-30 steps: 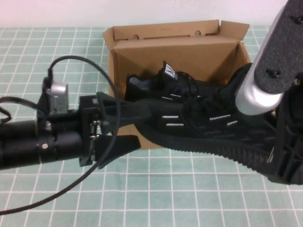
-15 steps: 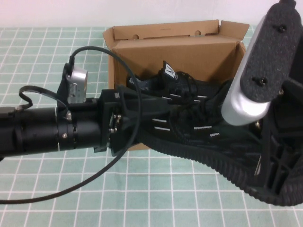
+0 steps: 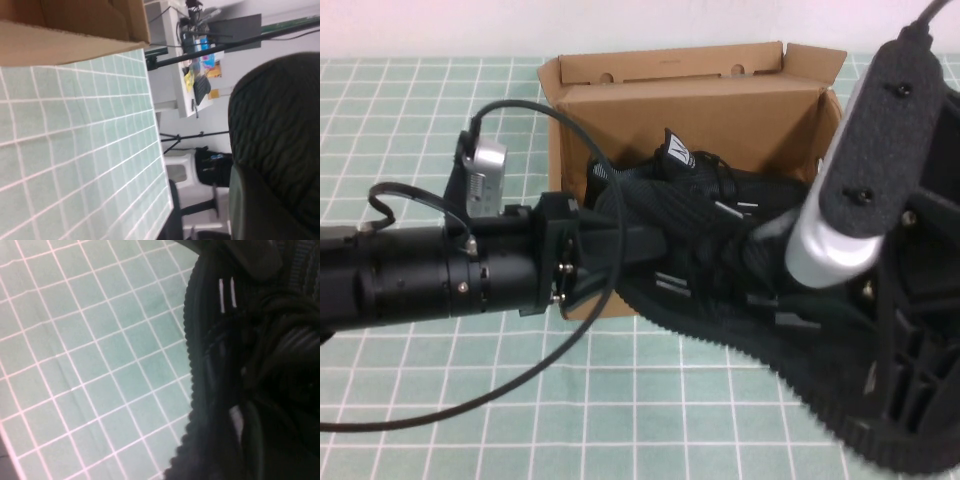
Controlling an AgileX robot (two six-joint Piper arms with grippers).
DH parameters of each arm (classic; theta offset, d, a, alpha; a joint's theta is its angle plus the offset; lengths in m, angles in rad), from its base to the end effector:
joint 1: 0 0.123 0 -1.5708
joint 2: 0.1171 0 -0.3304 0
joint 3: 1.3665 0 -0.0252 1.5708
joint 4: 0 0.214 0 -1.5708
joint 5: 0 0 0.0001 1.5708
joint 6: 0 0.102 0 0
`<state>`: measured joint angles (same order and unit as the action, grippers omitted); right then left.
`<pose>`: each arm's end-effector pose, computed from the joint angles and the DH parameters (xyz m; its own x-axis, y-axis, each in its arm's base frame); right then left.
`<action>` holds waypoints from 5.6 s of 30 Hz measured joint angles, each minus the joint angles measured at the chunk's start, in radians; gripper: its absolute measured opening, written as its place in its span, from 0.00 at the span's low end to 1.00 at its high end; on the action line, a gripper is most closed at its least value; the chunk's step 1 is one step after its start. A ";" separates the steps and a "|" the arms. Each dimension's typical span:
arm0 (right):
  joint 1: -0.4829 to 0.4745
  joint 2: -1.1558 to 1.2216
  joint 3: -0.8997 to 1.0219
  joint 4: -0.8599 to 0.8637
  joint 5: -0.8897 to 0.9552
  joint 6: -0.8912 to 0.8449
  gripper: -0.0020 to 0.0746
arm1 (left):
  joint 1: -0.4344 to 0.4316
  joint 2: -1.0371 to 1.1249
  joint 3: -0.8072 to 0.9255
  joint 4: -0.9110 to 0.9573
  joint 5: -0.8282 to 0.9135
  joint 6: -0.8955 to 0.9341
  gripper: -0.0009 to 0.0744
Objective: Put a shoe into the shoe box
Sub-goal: Hand over the shoe, then place the shoe in the shoe box
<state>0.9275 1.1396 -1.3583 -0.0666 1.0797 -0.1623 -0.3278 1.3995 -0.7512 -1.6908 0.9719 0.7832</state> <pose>0.1051 0.1302 0.4545 -0.2620 -0.6700 -0.6946 -0.8397 0.5130 -0.1780 0.1915 -0.1535 0.3384 -0.9529 -0.1841 -0.2411 0.1885 0.2634 -0.9461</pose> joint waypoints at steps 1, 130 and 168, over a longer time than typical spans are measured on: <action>0.000 0.012 0.002 0.025 0.015 0.007 0.30 | -0.002 0.004 0.000 0.005 -0.002 0.011 0.19; -0.015 -0.199 0.403 -0.554 -0.389 0.663 0.01 | 0.390 -0.020 0.000 0.464 0.200 0.019 0.12; -0.609 0.544 -0.114 1.122 -0.084 -0.860 0.02 | 0.392 -0.853 0.000 1.166 0.123 -0.468 0.02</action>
<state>0.3181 1.6840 -1.4728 1.0556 0.9960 -1.0226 0.0638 0.5468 -0.7513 -0.5252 1.0948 0.3154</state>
